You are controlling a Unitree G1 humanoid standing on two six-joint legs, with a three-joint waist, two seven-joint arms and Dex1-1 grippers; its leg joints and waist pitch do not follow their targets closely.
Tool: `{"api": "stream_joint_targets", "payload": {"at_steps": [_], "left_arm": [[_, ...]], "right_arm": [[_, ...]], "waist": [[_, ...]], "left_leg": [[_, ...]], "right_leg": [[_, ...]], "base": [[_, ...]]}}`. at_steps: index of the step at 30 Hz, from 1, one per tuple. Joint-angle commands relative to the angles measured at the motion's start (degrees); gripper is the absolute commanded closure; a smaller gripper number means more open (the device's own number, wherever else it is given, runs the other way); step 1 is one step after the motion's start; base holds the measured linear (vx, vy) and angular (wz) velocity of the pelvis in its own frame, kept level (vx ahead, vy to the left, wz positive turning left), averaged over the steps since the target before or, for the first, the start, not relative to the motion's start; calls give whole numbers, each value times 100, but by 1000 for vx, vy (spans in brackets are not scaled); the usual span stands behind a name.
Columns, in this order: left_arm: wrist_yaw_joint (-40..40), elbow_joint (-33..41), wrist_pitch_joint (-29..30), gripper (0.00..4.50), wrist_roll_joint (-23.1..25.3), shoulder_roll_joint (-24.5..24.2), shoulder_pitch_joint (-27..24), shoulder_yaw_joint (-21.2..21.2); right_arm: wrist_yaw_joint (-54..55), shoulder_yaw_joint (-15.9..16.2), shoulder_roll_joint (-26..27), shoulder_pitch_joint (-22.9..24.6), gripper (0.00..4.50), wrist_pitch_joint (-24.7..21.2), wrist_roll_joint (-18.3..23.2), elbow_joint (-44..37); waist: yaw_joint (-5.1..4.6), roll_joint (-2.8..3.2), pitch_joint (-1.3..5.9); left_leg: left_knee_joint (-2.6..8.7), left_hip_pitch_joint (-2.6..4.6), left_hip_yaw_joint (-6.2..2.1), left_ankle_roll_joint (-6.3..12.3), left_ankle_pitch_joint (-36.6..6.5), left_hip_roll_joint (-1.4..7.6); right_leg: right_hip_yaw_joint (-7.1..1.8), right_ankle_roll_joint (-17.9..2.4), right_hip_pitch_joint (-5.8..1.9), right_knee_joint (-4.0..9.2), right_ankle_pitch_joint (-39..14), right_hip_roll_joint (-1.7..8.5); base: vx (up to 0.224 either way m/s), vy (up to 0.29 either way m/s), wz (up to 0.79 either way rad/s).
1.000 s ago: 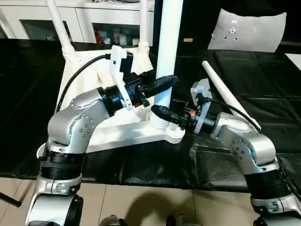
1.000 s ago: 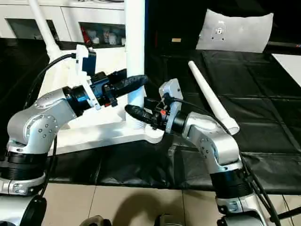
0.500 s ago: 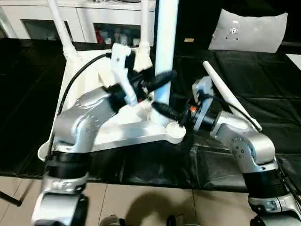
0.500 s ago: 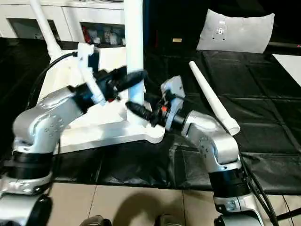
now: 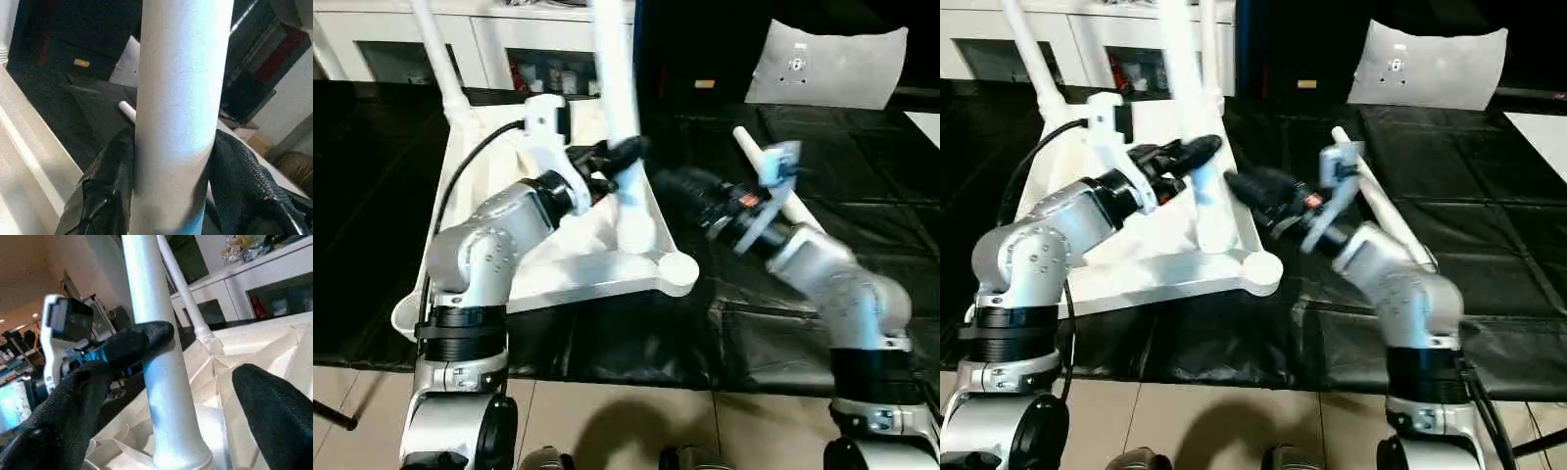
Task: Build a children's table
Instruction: Insert table leg to table base
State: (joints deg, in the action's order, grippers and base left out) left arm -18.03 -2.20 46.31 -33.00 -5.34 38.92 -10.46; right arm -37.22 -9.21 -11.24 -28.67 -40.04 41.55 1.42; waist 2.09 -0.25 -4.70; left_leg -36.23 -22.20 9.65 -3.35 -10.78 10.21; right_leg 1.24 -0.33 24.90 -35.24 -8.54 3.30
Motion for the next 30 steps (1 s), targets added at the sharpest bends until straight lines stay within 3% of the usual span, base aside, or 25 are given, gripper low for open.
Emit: {"api": "stream_joint_targets", "payload": {"at_steps": [1,5,9,10,11,12,14,23,30], "left_arm": [[92,12,49,259,-90,28,107,-69],[177,-5,83,259,-136,63,132,-115],[55,110,-118,259,29,23,126,70],[-4,167,-189,259,162,-41,101,224],[-18,247,-425,259,429,-85,61,472],[-18,247,-425,259,429,-85,61,472],[-7,454,-724,259,810,-84,-1,942],[51,699,-1002,259,1328,-105,-90,1734],[-58,726,-1192,260,1573,-175,-145,1919]], "right_arm": [[82,-127,5,-55,0,-75,98,-78],[129,-142,-58,-48,0,-145,76,-111],[130,405,-324,-1,0,64,-595,-172],[137,584,-394,14,0,154,-815,-178],[173,773,-416,17,0,226,-1007,-185],[173,773,-416,17,0,226,-1007,-185],[332,983,-334,-15,0,259,-1151,-198],[732,1338,5,-83,0,535,-1590,-17],[868,1281,158,-203,64,673,-1671,168]], "waist": [[28,-36,539],[33,-53,540],[43,-54,537],[31,-77,531],[38,-65,530],[38,-65,530],[32,-58,530],[6,-57,521],[-25,-51,525]], "left_leg": [[390,58,-18,151,-820,110],[393,56,-15,149,-802,109],[391,44,-17,123,-764,111],[386,36,-6,118,-786,103],[393,40,-22,109,-817,112],[393,40,-22,109,-817,112],[397,48,-27,108,-857,134],[408,36,-32,44,-942,143],[408,37,-33,4,-1012,128]], "right_leg": [[-108,-896,-381,467,-1862,269],[-108,-888,-383,466,-1865,270],[-106,-831,-388,469,-1917,274],[-114,-791,-384,477,-1994,280],[-107,-736,-381,486,-2115,287],[-107,-736,-381,486,-2115,287],[-116,-672,-355,495,-2186,300],[-117,-711,-344,481,-2125,301],[-119,-673,-358,480,-2072,286]], "base": [[0,0,0],[0,0,0],[0,0,0],[0,0,0],[0,0,0],[0,0,0],[0,0,0],[0,0,0],[0,0,0]]}}
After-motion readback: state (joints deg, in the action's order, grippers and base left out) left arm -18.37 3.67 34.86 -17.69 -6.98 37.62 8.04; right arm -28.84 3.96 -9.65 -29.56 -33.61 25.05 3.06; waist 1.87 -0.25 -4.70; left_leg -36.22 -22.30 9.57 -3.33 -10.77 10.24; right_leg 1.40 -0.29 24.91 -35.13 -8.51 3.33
